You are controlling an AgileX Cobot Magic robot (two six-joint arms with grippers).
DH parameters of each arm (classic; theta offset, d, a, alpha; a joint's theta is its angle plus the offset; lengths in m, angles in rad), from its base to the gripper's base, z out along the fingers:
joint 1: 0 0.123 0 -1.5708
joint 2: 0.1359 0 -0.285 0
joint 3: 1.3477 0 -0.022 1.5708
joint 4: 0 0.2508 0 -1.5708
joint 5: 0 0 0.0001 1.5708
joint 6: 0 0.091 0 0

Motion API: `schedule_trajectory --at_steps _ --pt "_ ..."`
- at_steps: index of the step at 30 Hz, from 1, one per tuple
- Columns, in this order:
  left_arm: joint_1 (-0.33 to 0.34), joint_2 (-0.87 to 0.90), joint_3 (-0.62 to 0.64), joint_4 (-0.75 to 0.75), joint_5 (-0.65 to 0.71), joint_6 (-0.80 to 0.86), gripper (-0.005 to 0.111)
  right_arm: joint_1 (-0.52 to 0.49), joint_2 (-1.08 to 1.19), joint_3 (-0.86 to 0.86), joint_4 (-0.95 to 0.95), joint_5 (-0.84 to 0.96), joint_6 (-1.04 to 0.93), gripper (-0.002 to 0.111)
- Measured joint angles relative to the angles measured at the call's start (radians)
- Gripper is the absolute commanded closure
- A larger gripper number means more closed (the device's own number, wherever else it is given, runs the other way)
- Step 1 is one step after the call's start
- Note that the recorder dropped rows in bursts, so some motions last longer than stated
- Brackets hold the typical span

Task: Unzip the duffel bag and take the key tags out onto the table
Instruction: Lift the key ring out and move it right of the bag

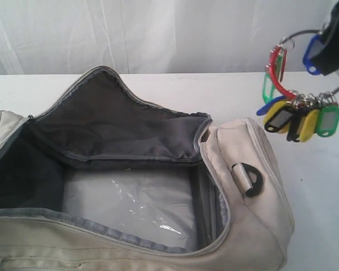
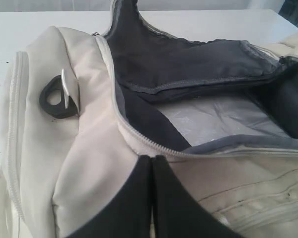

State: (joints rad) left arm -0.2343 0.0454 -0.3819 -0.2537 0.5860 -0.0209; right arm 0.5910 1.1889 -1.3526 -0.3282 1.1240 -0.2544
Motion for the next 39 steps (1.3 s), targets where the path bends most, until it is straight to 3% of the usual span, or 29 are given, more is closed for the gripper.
schedule_trajectory --at_steps 8,20,39 --pt "0.000 0.000 0.000 0.000 0.000 0.000 0.107 -0.097 0.002 0.201 -0.027 -0.010 0.046 0.108" --pt "0.000 0.000 0.000 0.000 0.000 0.000 0.107 -0.109 0.099 0.452 -0.025 -0.257 0.141 0.108" --pt "0.000 0.000 0.000 0.000 0.000 0.000 0.107 -0.109 0.336 0.513 -0.043 -0.458 0.221 0.108"
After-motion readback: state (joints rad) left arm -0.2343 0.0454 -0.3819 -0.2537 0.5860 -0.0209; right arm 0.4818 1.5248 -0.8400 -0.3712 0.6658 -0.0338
